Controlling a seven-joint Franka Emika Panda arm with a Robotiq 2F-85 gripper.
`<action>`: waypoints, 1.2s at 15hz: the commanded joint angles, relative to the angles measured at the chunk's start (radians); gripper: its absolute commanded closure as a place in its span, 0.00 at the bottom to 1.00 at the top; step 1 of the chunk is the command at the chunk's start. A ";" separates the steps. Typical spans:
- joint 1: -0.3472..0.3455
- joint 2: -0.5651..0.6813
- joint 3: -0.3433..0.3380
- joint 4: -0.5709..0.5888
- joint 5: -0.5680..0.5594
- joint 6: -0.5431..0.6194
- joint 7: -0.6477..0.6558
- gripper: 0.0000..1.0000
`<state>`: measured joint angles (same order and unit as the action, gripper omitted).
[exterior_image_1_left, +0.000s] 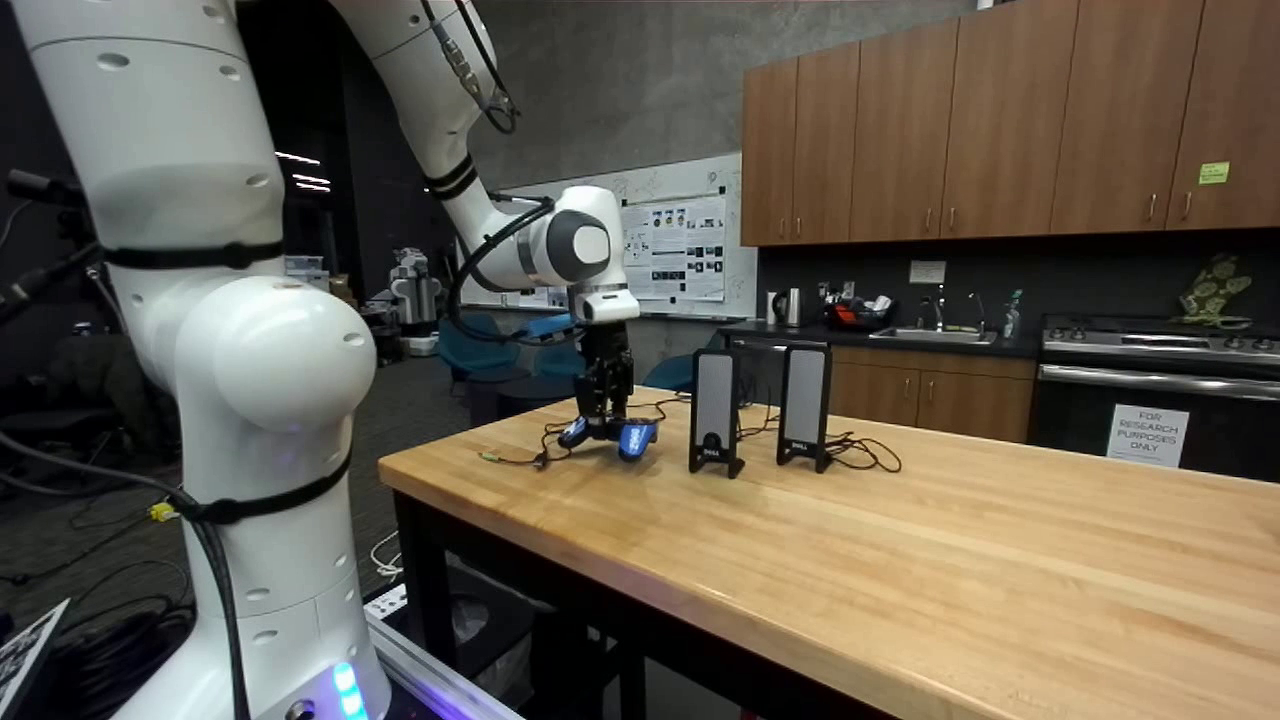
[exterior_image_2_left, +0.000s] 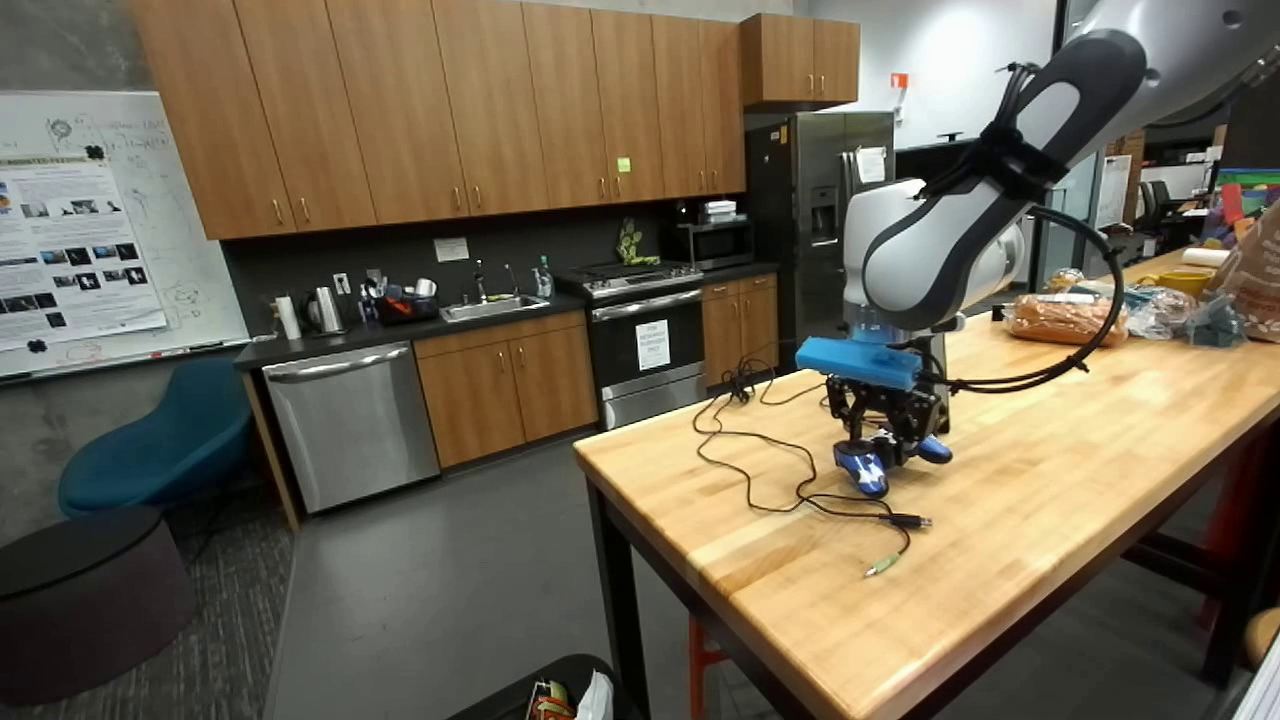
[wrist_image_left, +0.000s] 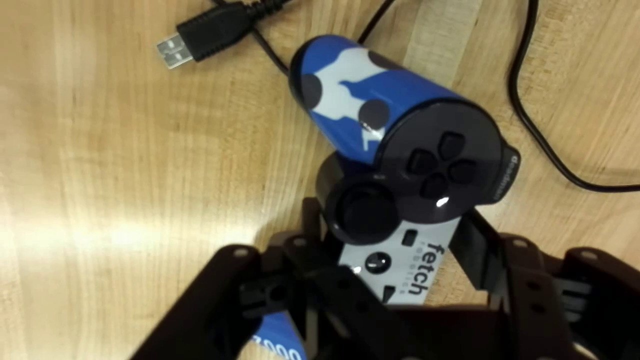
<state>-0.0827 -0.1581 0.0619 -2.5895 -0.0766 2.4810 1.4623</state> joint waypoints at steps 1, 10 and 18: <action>0.006 -0.009 -0.009 -0.008 -0.001 0.014 -0.010 0.34; 0.013 -0.036 -0.006 -0.020 0.007 0.011 -0.022 0.09; 0.049 -0.186 0.032 -0.041 -0.018 -0.094 -0.114 0.00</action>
<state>-0.0477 -0.2497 0.0851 -2.5966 -0.0928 2.4351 1.4061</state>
